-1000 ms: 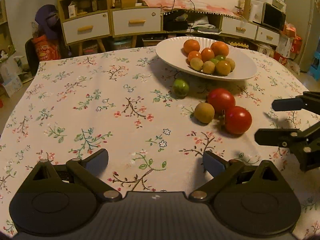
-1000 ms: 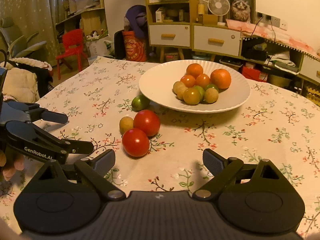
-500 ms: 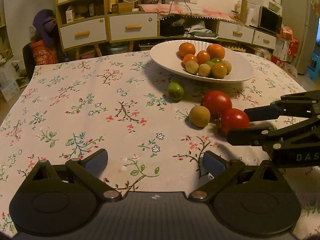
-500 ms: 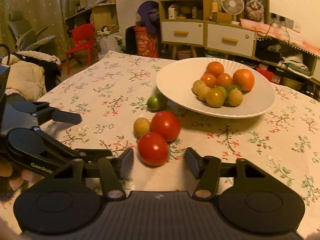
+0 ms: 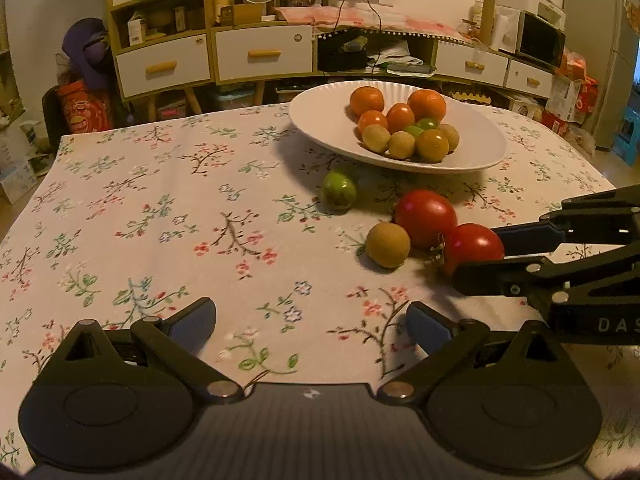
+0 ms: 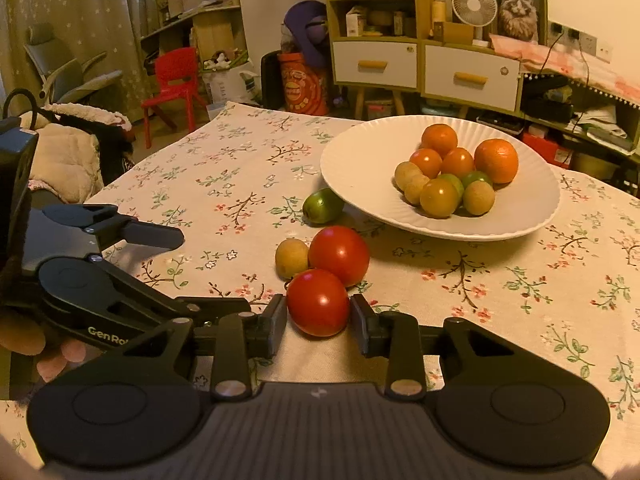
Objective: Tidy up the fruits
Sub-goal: 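Grasp the yellow-brown fruit with the left gripper while the right gripper grasps a red tomato, then carry both held fruits over the white plate and lower them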
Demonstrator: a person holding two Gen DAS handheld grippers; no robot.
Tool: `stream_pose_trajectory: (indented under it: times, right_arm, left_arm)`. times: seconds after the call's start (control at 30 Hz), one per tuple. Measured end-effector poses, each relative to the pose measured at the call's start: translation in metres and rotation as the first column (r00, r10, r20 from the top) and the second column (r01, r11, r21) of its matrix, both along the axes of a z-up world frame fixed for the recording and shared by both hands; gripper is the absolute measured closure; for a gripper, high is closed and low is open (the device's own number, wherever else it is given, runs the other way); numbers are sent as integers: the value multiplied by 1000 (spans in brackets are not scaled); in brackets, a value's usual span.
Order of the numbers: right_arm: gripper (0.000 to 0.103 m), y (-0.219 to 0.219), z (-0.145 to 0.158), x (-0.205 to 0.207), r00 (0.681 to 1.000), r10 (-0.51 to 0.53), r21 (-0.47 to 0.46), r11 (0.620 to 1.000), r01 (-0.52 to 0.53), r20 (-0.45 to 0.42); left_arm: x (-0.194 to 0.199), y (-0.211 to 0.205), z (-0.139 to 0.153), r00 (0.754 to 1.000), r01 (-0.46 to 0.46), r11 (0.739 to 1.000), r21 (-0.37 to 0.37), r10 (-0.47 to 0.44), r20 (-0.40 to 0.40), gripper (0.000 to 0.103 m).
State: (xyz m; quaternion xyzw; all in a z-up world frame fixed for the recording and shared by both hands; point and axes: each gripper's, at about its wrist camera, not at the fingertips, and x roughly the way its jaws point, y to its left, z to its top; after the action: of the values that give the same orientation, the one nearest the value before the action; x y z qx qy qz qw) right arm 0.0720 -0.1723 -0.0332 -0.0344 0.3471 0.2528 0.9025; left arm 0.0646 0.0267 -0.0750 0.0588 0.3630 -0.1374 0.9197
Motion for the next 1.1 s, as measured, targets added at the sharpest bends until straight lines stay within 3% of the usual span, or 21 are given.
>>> stream_pose_trajectory:
  times: [0.13, 0.23, 0.8, 0.93, 1.1]
  right_arm:
    - [72, -7, 3, 0, 1000, -20, 0, 1000, 20, 3]
    - [72, -12, 5, 1, 999, -36, -6, 999, 36, 4]
    - [72, -22, 8, 3, 998, -63, -6, 998, 63, 3]
    - [72, -22, 8, 3, 998, -63, -6, 998, 63, 3]
    - [72, -22, 8, 2, 998, -63, -6, 998, 63, 4]
  left_arm:
    - [3, -11, 1, 1000, 20, 1000, 3, -20, 5, 2]
    - [4, -18, 2, 999, 36, 999, 0, -36, 11, 9]
    - [10, -34, 8, 996, 85, 995, -47, -84, 17, 63]
    - [11, -34, 9, 997, 82, 995, -54, -81, 14, 71]
    - [12, -32, 9, 997, 72, 995, -66, -72, 7, 72]
